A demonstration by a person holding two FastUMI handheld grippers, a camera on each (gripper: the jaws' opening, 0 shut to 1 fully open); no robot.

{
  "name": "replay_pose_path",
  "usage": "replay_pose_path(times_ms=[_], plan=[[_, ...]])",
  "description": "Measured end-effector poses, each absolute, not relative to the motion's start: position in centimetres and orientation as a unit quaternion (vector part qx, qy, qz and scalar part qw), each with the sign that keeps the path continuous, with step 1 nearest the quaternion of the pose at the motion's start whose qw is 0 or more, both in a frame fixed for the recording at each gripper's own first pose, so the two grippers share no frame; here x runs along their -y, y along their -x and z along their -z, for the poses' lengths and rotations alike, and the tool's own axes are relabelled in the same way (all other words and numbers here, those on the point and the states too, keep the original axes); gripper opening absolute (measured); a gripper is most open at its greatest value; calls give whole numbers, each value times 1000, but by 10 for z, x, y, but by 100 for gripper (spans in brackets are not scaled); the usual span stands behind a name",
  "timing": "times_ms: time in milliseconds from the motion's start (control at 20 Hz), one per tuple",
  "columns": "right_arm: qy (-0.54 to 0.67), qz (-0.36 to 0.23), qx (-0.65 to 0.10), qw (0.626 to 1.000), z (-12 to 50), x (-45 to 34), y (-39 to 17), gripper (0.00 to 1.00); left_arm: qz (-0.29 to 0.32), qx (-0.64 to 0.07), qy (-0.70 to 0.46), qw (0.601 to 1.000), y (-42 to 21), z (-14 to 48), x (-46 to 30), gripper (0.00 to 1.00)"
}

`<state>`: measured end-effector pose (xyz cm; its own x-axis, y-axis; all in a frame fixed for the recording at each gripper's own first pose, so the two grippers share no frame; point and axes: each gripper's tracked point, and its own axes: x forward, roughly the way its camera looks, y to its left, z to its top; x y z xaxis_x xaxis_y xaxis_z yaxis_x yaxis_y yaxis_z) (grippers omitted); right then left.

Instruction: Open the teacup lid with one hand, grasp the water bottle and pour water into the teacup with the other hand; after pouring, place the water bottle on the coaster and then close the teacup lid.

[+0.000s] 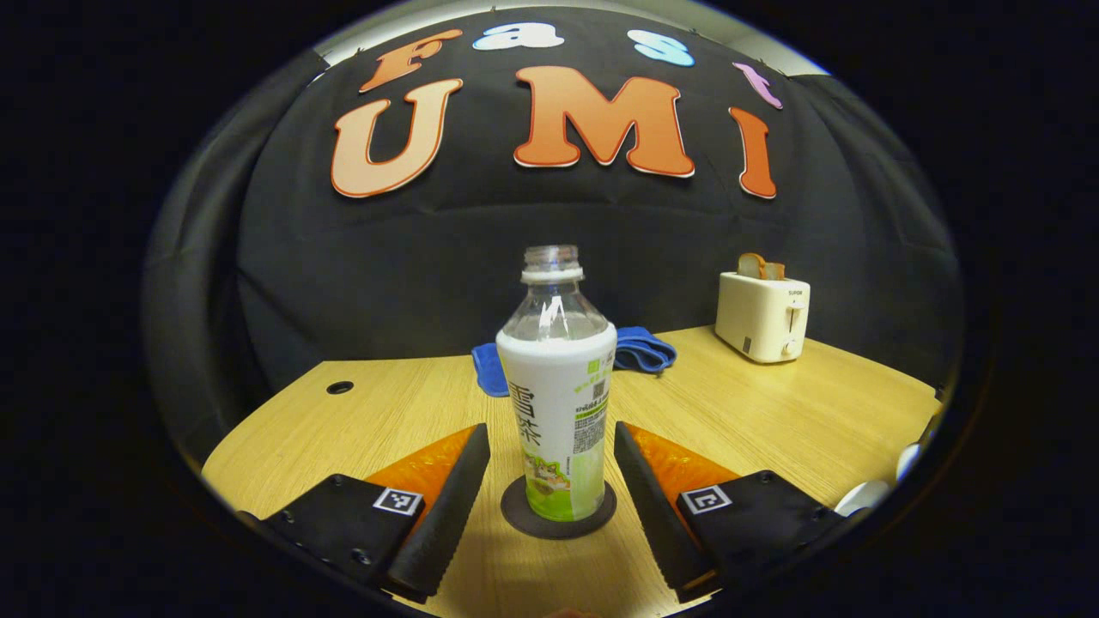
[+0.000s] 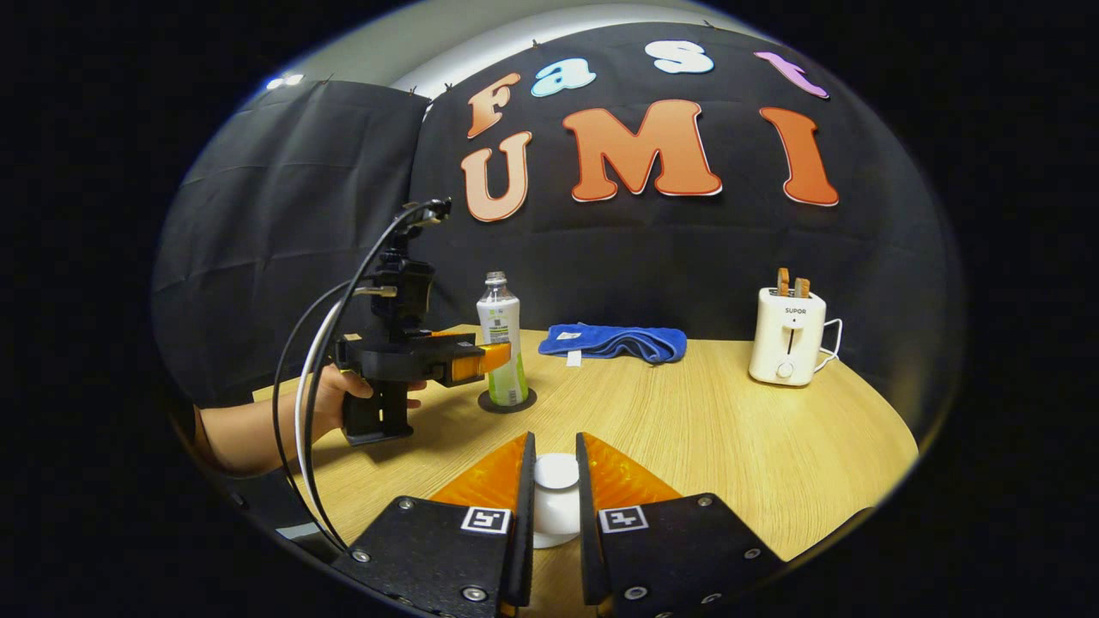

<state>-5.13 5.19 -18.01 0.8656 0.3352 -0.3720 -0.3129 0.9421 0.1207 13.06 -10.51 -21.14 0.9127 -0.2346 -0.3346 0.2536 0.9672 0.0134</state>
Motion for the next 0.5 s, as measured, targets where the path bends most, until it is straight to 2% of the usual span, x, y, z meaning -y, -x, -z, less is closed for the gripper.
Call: replay_pose_path(times_ms=[500], plan=[[-13,-181,-210,961,197,-71,44,23,104,-87,-15,991,-95,137,70,93]])
